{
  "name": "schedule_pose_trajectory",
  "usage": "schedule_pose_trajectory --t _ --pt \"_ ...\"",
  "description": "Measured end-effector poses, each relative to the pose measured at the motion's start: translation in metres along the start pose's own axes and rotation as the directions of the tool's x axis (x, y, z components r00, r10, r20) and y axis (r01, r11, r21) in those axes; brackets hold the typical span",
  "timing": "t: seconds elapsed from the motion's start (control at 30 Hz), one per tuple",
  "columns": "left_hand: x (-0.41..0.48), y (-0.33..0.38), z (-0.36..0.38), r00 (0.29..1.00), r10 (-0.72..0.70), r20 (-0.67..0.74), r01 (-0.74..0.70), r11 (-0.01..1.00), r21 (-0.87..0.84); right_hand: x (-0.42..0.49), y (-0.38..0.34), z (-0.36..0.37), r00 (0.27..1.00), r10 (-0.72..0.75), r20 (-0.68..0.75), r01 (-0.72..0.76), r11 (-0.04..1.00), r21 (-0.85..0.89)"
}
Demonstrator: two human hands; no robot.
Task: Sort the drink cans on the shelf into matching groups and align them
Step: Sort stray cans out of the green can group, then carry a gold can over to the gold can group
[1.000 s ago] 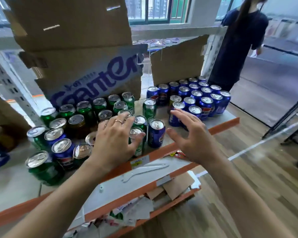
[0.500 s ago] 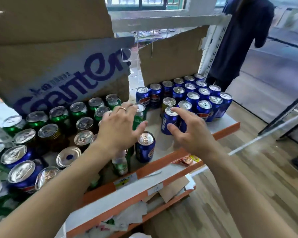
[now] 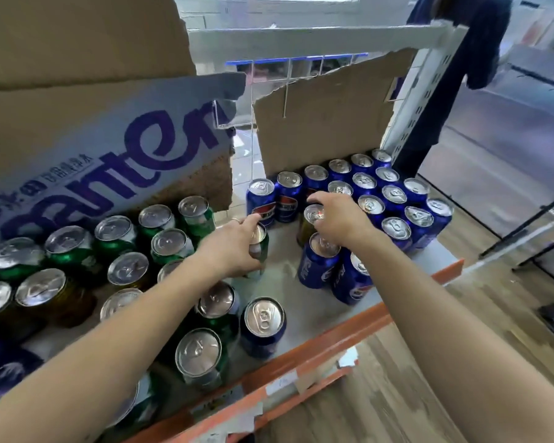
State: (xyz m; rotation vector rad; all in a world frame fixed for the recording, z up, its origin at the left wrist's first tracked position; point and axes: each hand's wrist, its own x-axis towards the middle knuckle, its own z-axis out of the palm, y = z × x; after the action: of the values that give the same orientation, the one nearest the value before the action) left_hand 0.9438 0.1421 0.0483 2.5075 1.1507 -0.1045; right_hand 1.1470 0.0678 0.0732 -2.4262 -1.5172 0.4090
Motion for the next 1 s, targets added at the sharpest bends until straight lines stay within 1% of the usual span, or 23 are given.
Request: schedule_pose_trajectory --t 0.07,0.13,0.2,0.27,0.33,0.43,0.5,0.57,0.6,0.63,0.67,0.7,0.73,0.8,0.83,0.87,0.9,0.97,1.0 --pt "0.005 -0.007 0.003 1.0 -0.015 -0.014 0.013 0.991 -0.137 0.017 0.004 0.007 0.997 0.034 0.066 -0.029 0.997 -0.067" --pt "0.008 -0.011 0.002 0.999 -0.038 -0.024 0.031 0.97 -0.243 0.031 0.007 0.01 0.99 0.047 0.134 -0.028 0.99 -0.141" --pt "0.007 -0.01 -0.001 0.996 -0.079 -0.035 0.062 0.938 -0.342 0.04 0.005 0.01 0.988 0.03 0.155 0.001 0.981 -0.196" --pt "0.005 -0.009 -0.004 0.987 -0.153 -0.057 0.11 0.883 -0.457 0.044 0.001 0.008 0.988 -0.004 0.152 0.041 0.97 -0.239" --pt "0.0 -0.007 -0.008 0.97 -0.237 -0.058 0.156 0.785 -0.6 0.046 0.001 0.006 0.985 -0.036 0.168 0.077 0.966 -0.245" --pt "-0.007 -0.001 -0.017 0.946 -0.315 -0.079 0.141 0.616 -0.775 0.046 0.01 -0.001 0.979 -0.107 0.173 0.139 0.973 -0.183" --pt "-0.01 0.008 -0.025 0.929 -0.355 -0.104 0.098 0.508 -0.856 0.039 0.017 -0.015 0.981 -0.167 0.101 0.176 0.981 -0.087" --pt "-0.011 0.017 -0.031 0.924 -0.369 -0.103 0.038 0.357 -0.933 0.029 0.024 -0.036 0.982 -0.189 0.024 0.185 0.975 0.122" --pt "-0.012 0.021 -0.033 0.93 -0.355 -0.098 0.005 0.278 -0.961 0.023 0.029 -0.046 0.979 -0.202 -0.008 0.197 0.947 0.253" --pt "-0.012 0.024 -0.035 0.937 -0.337 -0.095 -0.025 0.206 -0.978 0.018 0.034 -0.055 0.976 -0.215 -0.039 0.213 0.896 0.39" --pt "-0.013 0.028 -0.036 0.944 -0.317 -0.094 -0.049 0.146 -0.988 0.013 0.038 -0.063 0.972 -0.225 -0.065 0.224 0.819 0.529" --pt "-0.013 0.032 -0.037 0.949 -0.302 -0.088 -0.064 0.087 -0.994 0.008 0.041 -0.068 0.971 -0.224 -0.081 0.221 0.72 0.658" --pt "-0.013 0.037 -0.036 0.954 -0.289 -0.085 -0.084 0.018 -0.996 0.006 0.045 -0.071 0.974 -0.206 -0.093 0.2 0.598 0.776" --pt "-0.017 0.052 -0.038 0.96 -0.268 -0.086 -0.134 -0.168 -0.977 0.006 0.05 -0.074 0.987 -0.137 -0.084 0.122 0.297 0.947" --pt "-0.019 0.06 -0.04 0.963 -0.252 -0.091 -0.159 -0.265 -0.951 0.005 0.052 -0.075 0.99 -0.129 -0.058 0.075 0.136 0.988" --pt "-0.02 0.067 -0.04 0.966 -0.24 -0.098 -0.18 -0.351 -0.919 0.004 0.055 -0.077 0.988 -0.151 -0.023 0.023 0.0 1.0" --pt "-0.022 0.073 -0.04 0.967 -0.231 -0.107 -0.198 -0.423 -0.884 0.001 0.057 -0.078 0.98 -0.2 0.009 -0.032 -0.11 0.993" --pt "-0.025 0.081 -0.038 0.966 -0.219 -0.135 -0.23 -0.498 -0.836 -0.007 0.062 -0.077 0.95 -0.309 0.038 -0.126 -0.268 0.955" --pt "-0.027 0.086 -0.037 0.967 -0.207 -0.148 -0.236 -0.504 -0.831 -0.012 0.064 -0.074 0.94 -0.338 0.049 -0.166 -0.327 0.931"
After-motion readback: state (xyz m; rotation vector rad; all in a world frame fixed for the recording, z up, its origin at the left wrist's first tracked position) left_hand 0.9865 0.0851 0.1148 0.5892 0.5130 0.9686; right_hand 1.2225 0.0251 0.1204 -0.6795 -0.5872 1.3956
